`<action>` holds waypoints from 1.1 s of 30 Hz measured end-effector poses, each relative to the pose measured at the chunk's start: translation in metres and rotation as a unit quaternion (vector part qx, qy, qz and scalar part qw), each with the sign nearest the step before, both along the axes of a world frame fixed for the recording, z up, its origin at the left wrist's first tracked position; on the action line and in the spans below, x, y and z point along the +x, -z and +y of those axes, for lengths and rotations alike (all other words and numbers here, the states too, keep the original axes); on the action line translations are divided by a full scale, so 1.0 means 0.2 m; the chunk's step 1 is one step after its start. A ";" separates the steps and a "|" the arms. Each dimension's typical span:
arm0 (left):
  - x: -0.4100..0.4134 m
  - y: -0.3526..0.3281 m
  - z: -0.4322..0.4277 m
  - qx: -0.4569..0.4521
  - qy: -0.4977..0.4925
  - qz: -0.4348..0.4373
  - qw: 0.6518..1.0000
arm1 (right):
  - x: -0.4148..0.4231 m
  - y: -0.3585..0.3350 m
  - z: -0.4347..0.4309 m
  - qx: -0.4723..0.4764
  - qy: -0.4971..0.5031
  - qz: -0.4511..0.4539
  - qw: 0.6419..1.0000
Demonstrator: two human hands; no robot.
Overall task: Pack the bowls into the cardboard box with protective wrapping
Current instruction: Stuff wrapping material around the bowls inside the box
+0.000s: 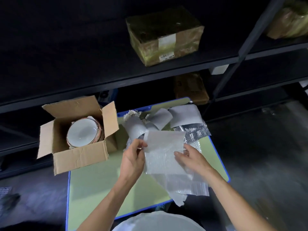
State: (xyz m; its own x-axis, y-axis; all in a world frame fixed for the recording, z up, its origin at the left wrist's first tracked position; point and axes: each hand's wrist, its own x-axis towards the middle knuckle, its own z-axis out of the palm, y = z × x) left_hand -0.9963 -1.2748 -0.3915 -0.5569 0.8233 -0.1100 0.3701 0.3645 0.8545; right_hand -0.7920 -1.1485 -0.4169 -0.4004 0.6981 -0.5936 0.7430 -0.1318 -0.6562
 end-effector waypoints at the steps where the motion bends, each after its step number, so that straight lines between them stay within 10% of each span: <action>1: -0.01 -0.01 -0.01 0.004 -0.002 0.004 1.000 | -0.03 -0.01 0.00 -0.018 0.014 0.015 1.000; 21: -0.64 -0.20 -0.24 0.019 -0.025 0.197 0.980 | -0.48 -0.59 -0.02 0.053 -0.004 0.161 0.986; 27: -0.73 -0.16 -0.29 0.012 0.054 0.178 0.983 | -0.75 -0.85 -0.09 0.164 -0.071 0.152 0.972; 33: -0.84 -0.20 -0.27 0.023 -0.027 -0.017 0.999 | -0.97 -1.05 -0.11 0.215 -0.091 0.170 0.957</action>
